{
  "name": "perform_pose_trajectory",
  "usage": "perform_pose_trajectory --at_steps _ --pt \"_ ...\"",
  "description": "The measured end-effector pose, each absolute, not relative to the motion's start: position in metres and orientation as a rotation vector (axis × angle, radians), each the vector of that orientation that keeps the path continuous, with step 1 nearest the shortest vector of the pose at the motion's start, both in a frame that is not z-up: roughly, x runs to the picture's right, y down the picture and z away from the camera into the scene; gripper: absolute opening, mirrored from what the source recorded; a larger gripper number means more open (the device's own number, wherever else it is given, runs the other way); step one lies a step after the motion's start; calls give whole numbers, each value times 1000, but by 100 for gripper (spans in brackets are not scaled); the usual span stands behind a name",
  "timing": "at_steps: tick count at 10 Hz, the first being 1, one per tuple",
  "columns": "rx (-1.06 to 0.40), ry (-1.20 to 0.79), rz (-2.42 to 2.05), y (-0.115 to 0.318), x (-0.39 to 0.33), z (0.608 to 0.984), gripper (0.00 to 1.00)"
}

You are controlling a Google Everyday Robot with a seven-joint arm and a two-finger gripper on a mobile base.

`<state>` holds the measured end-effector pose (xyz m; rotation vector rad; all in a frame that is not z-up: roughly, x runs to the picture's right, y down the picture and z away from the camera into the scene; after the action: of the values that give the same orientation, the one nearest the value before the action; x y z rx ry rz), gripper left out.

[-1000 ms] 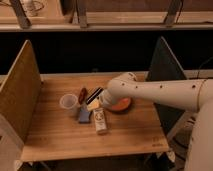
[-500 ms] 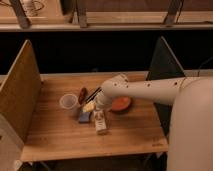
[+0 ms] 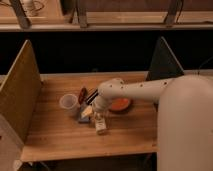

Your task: Place the bottle in the ceramic bowl

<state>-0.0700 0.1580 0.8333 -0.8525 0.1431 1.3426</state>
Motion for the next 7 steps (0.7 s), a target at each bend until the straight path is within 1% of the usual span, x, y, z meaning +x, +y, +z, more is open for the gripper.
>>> perform_pose_trajectory --at_steps 2,3,4,6,7 --pt "-871 163 1314 161 -78 842 80" --pt "-881 172 1299 162 -80 845 74" --pt "-894 177 1285 165 -81 847 64" --pt "-920 184 1261 172 -87 852 54" --pt "-934 188 1247 176 -91 854 42"
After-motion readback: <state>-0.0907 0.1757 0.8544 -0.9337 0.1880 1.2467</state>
